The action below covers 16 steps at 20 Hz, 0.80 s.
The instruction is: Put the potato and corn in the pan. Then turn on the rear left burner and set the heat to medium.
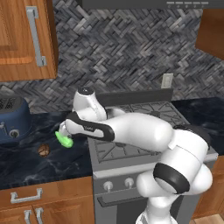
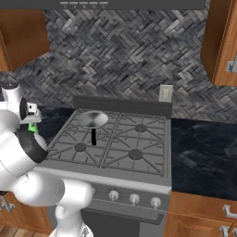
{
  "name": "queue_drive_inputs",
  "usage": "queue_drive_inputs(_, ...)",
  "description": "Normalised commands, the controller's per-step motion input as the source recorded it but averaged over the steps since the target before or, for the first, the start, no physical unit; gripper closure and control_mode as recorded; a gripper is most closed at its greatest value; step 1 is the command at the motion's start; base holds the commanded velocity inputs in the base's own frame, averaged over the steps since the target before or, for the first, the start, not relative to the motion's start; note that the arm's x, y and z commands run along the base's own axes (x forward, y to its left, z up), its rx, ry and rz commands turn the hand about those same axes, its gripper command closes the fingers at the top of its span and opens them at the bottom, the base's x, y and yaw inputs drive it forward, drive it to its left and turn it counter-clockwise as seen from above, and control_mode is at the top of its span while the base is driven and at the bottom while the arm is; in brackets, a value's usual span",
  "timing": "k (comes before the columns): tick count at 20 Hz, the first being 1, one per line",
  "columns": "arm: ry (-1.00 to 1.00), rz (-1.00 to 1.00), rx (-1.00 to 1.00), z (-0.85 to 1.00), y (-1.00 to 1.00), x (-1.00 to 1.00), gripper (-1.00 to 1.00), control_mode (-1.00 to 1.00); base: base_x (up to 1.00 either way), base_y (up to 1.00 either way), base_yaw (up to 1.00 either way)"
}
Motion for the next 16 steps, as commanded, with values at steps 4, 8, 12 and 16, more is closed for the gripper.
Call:
queue_drive_inputs(4,0.00,0.00,0.00,-0.19,0.19,0.19,-1.00,-1.00,0.00,0.00,0.00)
queue_drive_inputs(8,0.00,0.00,0.00,-0.03,0.06,0.31,-1.00,-1.00,0.00,0.00,0.00)
queue_drive_inputs(12,0.00,0.00,0.00,0.00,0.00,0.25,-1.00,-1.00,0.00,0.00,0.00)
queue_drive_inputs(16,0.00,0.02,0.00,0.00,0.03,0.16,-1.00,-1.00,0.00,0.00,0.00)
